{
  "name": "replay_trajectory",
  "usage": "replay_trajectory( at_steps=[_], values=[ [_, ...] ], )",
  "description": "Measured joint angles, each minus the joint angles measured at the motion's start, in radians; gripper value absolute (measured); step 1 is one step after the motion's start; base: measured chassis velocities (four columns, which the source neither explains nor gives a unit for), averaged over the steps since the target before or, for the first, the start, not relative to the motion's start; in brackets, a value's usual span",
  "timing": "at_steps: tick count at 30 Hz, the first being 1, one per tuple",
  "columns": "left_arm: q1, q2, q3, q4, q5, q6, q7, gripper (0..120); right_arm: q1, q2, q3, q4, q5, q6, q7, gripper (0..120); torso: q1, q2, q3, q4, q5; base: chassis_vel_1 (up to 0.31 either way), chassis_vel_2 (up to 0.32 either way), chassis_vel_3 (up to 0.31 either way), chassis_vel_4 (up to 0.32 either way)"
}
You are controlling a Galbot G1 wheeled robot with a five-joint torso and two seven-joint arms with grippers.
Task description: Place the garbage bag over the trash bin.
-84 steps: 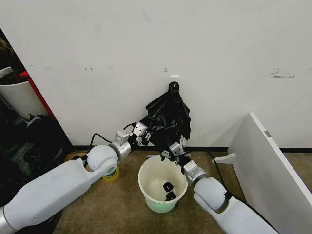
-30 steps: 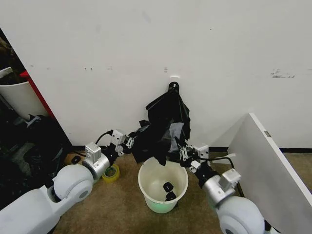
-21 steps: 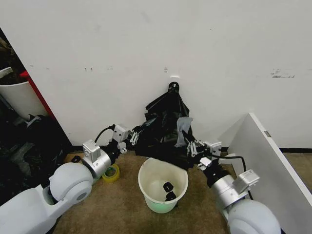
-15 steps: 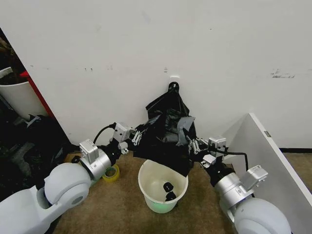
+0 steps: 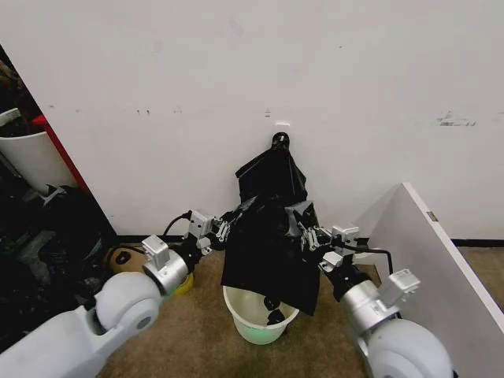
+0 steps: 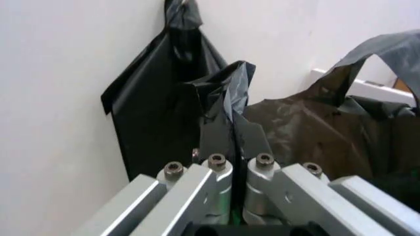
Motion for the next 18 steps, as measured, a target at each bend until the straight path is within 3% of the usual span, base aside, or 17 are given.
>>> replay_trajectory(
  at_steps=[6, 18],
  values=[
    [0.018, -0.036, 0.004, 0.054, 0.011, -0.032, 0.003, 0, -0.010, 0.062, -0.049, -0.063, -0.041, 0.022, 0.003, 0, 0.000, 0.000, 0.000, 0.0002, 0.0002, 0.000, 0.000, 0.000, 0.000],
    [0.066, -0.142, 0.047, 0.121, 0.045, -0.065, -0.011, 0, -0.099, 0.057, -0.016, -0.074, -0.083, 0.060, -0.001, 0, 0.000, 0.000, 0.000, 0.0002, 0.0001, 0.000, 0.000, 0.000, 0.000]
  ],
)
